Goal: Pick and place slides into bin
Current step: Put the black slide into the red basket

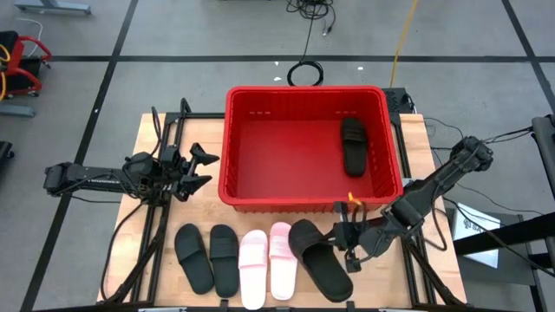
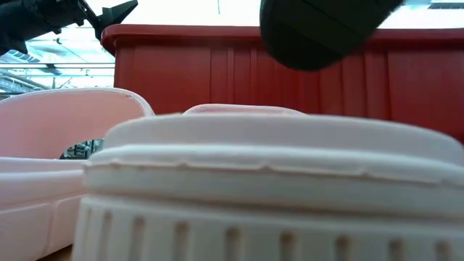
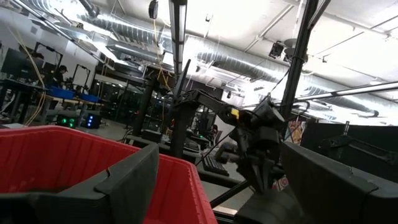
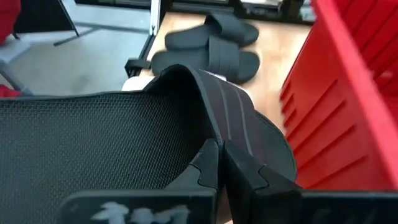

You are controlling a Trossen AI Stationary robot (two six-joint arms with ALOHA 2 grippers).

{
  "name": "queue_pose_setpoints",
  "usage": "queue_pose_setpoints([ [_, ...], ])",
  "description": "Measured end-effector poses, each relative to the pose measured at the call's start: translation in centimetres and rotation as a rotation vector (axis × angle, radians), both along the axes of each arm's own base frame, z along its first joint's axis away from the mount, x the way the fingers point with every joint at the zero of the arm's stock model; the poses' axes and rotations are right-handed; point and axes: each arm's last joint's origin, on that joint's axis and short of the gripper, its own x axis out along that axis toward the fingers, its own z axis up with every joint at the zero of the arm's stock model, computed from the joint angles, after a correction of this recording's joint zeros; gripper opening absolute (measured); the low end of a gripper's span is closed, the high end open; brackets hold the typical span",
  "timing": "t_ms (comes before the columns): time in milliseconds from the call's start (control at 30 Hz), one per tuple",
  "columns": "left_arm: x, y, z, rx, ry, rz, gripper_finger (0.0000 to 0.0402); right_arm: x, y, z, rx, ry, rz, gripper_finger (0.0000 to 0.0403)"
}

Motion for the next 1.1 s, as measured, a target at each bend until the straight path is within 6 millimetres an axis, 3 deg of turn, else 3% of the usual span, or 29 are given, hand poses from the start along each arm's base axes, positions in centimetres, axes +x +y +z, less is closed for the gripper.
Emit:
queue_pose_setpoints([
  [233, 0.0, 0.0, 0.0, -0.012, 0.001, -0.005, 0.034, -0.4, -1.9, 2.3, -0.037, -0.11, 0.021, 0.0],
  [667, 0.1, 0.0, -0.3, -0.049, 0.04, -0.02, 0.034, -1.2, -4.4, 4.5, -0.039, -0.195, 0.032, 0.0],
  [1100, 0.2, -0.1, -0.5, -0.043, 0.053, -0.01, 0.034, -4.1, -8.1, 8.0, -0.126, -0.379, 0.01, 0.0],
])
